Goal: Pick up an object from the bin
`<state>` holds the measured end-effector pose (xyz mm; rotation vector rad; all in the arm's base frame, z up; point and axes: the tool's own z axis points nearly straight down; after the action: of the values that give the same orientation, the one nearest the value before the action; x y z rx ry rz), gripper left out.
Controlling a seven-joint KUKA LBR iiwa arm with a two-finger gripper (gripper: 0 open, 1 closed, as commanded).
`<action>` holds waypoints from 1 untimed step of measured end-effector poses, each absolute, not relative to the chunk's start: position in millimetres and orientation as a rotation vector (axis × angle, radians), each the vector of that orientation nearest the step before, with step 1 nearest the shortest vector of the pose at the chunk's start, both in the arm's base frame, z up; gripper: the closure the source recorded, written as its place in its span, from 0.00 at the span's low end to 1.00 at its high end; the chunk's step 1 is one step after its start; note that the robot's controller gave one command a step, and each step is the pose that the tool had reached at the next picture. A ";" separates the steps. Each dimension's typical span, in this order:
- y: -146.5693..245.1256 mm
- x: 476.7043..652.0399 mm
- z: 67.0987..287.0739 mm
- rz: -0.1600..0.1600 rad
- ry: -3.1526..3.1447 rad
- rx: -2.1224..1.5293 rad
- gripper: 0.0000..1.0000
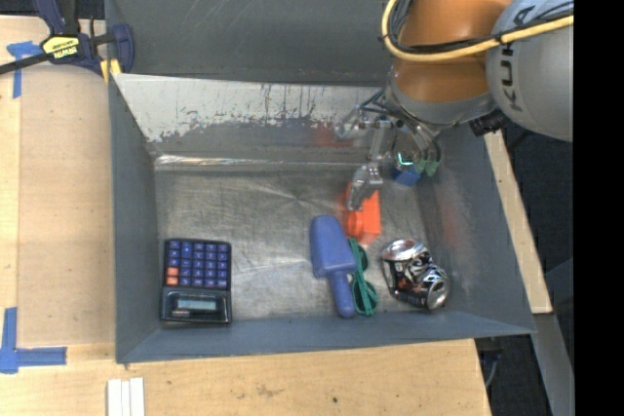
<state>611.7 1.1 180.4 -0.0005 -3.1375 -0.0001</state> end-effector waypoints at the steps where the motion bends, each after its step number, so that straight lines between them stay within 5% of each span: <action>1: 1.1 613.5 185.0 0.000 -3.146 -0.001 0.00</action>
Offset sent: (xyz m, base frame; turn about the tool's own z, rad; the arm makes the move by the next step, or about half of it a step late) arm -0.0228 -0.0481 -0.1104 -0.2193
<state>613.5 1.1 185.0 -0.0006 -3.1457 -0.0001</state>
